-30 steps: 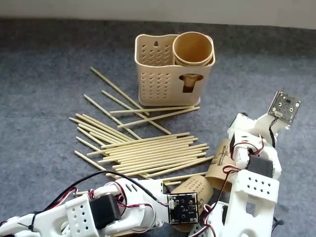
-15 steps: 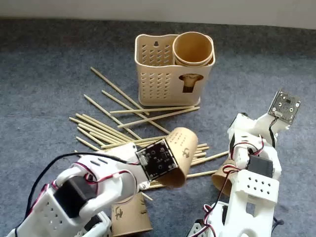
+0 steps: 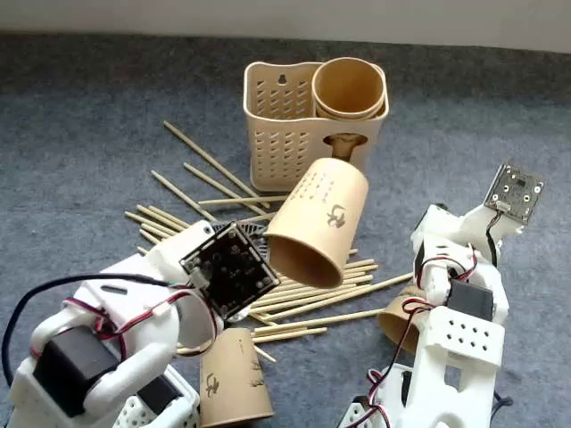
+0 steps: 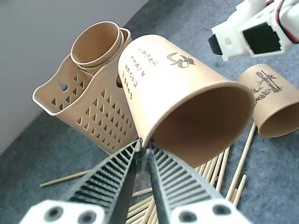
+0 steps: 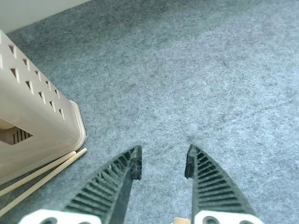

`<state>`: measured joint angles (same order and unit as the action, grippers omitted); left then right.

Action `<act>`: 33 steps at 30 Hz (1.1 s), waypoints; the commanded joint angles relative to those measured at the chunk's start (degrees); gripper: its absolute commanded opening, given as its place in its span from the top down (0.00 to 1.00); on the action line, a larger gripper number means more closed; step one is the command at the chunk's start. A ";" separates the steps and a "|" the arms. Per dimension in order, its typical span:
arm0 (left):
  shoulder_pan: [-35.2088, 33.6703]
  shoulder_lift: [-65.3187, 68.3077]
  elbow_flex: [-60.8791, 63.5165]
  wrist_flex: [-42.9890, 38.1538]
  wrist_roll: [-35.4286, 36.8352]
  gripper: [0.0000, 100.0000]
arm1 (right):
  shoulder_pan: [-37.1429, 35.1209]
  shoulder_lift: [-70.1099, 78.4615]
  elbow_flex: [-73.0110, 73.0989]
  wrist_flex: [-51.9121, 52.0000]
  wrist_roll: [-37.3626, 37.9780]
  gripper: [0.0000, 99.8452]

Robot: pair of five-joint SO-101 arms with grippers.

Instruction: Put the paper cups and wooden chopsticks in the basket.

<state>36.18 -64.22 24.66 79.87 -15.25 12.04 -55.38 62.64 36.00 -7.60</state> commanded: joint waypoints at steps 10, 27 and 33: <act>-7.60 29.23 -23.16 -11.69 3.08 0.99 | 0.48 -0.66 -0.57 -1.36 -0.18 0.84; -12.09 54.64 -44.53 -11.16 13.27 0.99 | 0.31 -0.66 -0.57 -1.36 -0.09 0.84; -9.80 55.25 -44.53 -11.16 13.27 0.99 | 0.31 -0.66 -0.57 -1.36 0.00 0.84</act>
<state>24.84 -9.10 -16.75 69.49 -2.59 12.04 -55.38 62.64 36.00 -7.60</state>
